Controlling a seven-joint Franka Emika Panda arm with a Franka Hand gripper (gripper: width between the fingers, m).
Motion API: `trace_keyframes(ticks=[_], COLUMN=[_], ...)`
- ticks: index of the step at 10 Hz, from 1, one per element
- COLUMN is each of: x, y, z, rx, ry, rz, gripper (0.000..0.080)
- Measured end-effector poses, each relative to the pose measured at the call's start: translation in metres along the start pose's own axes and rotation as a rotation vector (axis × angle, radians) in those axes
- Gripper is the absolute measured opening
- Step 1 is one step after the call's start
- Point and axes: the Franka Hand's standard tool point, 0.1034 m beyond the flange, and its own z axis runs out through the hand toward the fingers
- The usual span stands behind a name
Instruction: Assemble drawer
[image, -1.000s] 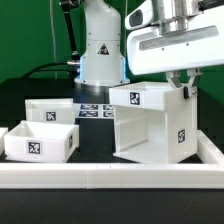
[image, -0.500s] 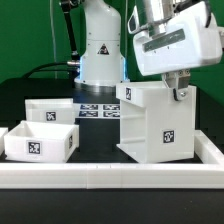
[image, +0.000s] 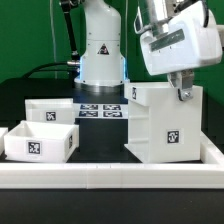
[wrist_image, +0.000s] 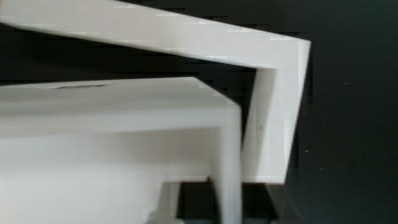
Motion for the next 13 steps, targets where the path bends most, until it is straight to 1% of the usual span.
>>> trace_keyframes(ticks=[2,3,4,5,7,10,11,12,13], x=[-0.002,-0.005,-0.003,-0.003,-0.002,-0.002,-0.003,-0.003,-0.003], y=[-0.009,-0.016,-0.021,-0.022,-0.024,-0.024,-0.024,-0.024,-0.024], z=[0.002,0.004,0.007,0.008,0.012,0.011,0.012,0.012,0.012], rx=[0.011,0.017,0.017,0.01,-0.017,-0.021,-0.021,-0.021,-0.021], ry=[-0.002,-0.005,-0.007,-0.011,-0.028,-0.029,-0.03,-0.03,-0.03], rz=[0.0,0.004,0.021,0.024,0.028,0.026,0.023,0.022,0.021], gripper=[0.0044,0.0044,0.0046,0.0046,0.0048,0.0048,0.0114,0.0114,0.031])
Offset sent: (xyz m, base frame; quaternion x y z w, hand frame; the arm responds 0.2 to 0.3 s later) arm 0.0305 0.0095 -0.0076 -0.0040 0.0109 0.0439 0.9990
